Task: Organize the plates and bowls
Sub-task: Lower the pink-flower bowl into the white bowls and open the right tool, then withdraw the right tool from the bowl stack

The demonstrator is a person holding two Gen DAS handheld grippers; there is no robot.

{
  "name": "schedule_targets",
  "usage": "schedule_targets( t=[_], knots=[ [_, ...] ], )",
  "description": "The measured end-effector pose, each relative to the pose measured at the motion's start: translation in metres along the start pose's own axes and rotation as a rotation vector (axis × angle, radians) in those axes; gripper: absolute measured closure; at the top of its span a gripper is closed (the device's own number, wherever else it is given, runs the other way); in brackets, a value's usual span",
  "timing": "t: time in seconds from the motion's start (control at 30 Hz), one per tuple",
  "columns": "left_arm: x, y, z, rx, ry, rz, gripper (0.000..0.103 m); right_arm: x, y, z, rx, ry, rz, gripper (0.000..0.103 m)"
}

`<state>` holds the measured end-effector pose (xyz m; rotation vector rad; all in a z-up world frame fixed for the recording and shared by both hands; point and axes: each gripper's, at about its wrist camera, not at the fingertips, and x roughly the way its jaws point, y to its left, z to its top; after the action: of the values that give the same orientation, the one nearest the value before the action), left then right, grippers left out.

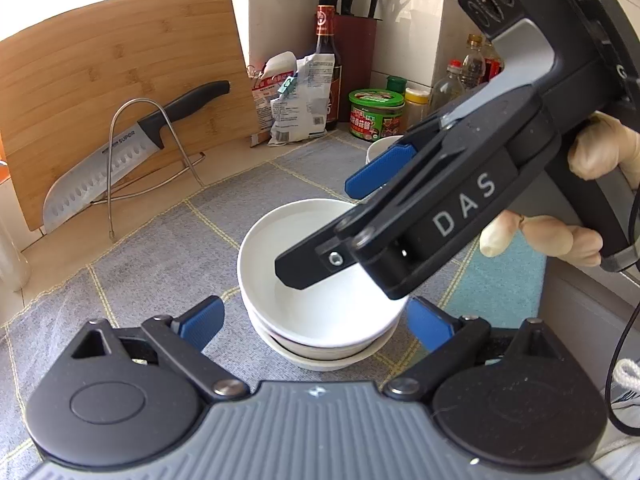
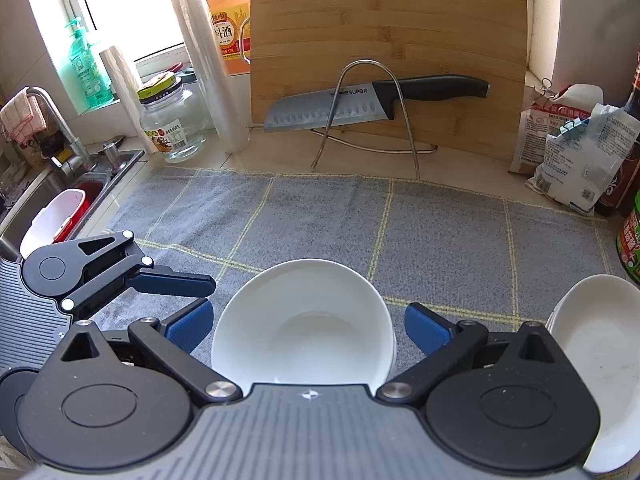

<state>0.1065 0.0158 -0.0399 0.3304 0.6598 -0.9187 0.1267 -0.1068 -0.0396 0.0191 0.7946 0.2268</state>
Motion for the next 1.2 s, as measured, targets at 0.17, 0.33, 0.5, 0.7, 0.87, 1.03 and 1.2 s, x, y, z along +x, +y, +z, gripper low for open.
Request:
schedule_targets(
  t=[0.17,0.33,0.5,0.7,0.87,1.03,1.2],
  knots=[
    [-0.002,-0.001,-0.001,0.011,-0.007,-0.009,0.005,-0.007,0.003,-0.002,0.002,-0.010,-0.022,0.000],
    [-0.004,-0.003,-0.004,0.021,-0.017,-0.019,0.005,-0.014,0.007,-0.005,0.010,-0.026,-0.041,0.000],
    [-0.005,-0.005,-0.005,0.009,-0.027,0.007,0.005,-0.017,0.006,-0.010,0.002,-0.032,-0.036,0.000],
    [-0.008,-0.010,-0.005,-0.040,-0.031,0.060,0.005,-0.021,0.001,-0.014,-0.026,-0.036,-0.009,0.000],
    [-0.008,-0.016,-0.007,-0.091,-0.028,0.112,0.005,-0.023,-0.006,-0.015,-0.039,-0.045,0.029,0.000],
    [-0.008,-0.024,-0.007,-0.117,-0.031,0.147,0.005,-0.025,-0.010,-0.018,-0.048,-0.050,0.061,0.000],
    [-0.008,-0.029,-0.012,-0.128,-0.034,0.179,0.005,-0.029,-0.009,-0.022,-0.055,-0.057,0.080,0.000]
  ],
)
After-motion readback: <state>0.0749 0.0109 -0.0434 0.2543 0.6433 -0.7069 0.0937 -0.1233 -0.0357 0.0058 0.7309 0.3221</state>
